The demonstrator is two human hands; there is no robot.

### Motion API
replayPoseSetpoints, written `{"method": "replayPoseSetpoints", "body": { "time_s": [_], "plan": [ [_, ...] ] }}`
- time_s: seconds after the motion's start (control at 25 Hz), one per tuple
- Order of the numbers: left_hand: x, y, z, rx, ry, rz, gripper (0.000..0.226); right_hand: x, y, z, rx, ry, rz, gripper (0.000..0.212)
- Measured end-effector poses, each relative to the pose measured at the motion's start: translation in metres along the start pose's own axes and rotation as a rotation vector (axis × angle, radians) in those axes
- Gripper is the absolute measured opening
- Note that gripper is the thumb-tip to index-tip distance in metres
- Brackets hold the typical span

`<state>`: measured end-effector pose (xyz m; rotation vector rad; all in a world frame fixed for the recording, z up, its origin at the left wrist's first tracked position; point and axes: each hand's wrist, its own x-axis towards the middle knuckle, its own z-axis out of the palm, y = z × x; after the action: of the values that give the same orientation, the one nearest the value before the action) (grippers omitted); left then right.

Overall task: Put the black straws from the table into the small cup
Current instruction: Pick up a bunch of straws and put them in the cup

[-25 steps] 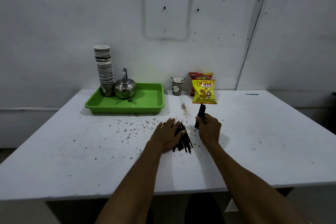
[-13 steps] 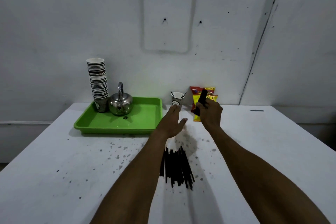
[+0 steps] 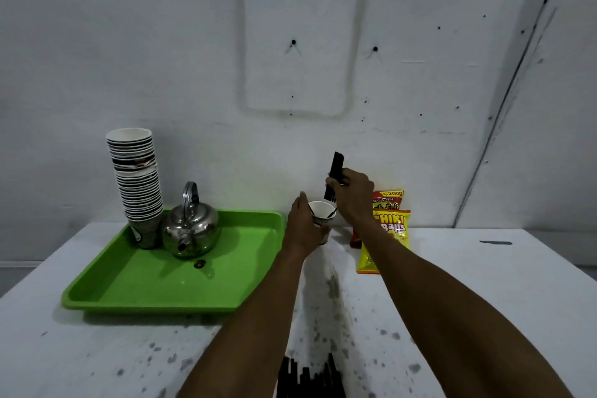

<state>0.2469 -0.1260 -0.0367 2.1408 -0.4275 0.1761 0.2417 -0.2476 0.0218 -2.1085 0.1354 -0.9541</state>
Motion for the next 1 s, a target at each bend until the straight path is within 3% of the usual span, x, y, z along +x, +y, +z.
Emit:
{"method": "replayPoseSetpoints", "body": {
  "time_s": [0.28,0.48,0.8,0.92,1.0],
  "plan": [
    [0.012,-0.012,0.016,-0.229,0.058,-0.010,0.096,-0.003,0.021,0.025,-0.046,-0.091,-0.014,0.015],
    [0.013,-0.016,0.018,-0.115,0.051,-0.003,0.109,-0.006,0.026,0.028,-0.054,-0.095,-0.043,0.014],
    [0.012,-0.015,0.018,-0.183,0.038,-0.033,0.102,-0.013,0.024,0.024,0.041,-0.085,0.030,0.036],
    [0.009,-0.013,0.016,-0.183,0.063,-0.023,0.090,-0.013,0.020,0.021,0.041,-0.090,0.012,0.038],
    [0.004,-0.011,0.012,-0.172,0.043,-0.017,0.095,-0.014,0.017,0.017,0.030,-0.067,-0.008,0.037]
  ]
}}
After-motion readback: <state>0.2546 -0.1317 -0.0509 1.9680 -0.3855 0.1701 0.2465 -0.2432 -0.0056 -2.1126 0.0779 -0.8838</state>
